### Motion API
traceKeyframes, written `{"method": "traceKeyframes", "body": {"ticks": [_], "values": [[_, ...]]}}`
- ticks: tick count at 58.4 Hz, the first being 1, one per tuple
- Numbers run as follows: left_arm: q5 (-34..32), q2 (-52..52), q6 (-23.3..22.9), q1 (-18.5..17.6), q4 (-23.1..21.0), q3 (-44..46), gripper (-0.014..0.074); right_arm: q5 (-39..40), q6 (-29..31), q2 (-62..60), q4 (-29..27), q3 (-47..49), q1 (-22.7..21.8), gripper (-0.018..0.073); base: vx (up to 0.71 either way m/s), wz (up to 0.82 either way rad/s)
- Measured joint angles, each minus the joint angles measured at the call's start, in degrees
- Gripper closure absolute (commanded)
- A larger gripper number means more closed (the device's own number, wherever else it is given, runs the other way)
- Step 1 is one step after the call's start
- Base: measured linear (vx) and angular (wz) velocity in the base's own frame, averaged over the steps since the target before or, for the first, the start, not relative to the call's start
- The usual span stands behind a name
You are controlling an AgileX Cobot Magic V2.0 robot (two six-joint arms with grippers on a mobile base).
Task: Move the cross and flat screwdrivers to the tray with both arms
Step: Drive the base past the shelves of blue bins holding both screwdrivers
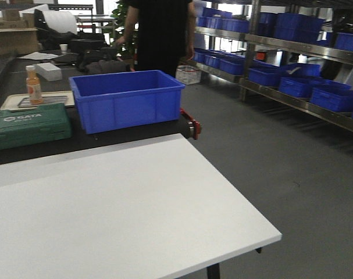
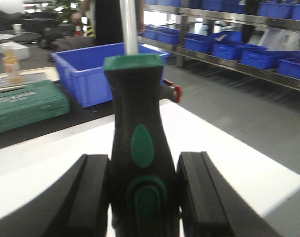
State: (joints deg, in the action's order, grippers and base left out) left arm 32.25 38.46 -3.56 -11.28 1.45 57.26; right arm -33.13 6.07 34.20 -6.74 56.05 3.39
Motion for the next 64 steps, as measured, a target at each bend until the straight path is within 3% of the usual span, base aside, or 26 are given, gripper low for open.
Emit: {"method": "traceKeyframes", "body": {"ticks": [64], "values": [[0.00, -0.06, 0.00, 0.00, 0.00, 0.00, 0.0594, 0.00, 0.00, 0.00, 0.00, 0.00, 0.00, 0.0567, -0.05, -0.57]]}}
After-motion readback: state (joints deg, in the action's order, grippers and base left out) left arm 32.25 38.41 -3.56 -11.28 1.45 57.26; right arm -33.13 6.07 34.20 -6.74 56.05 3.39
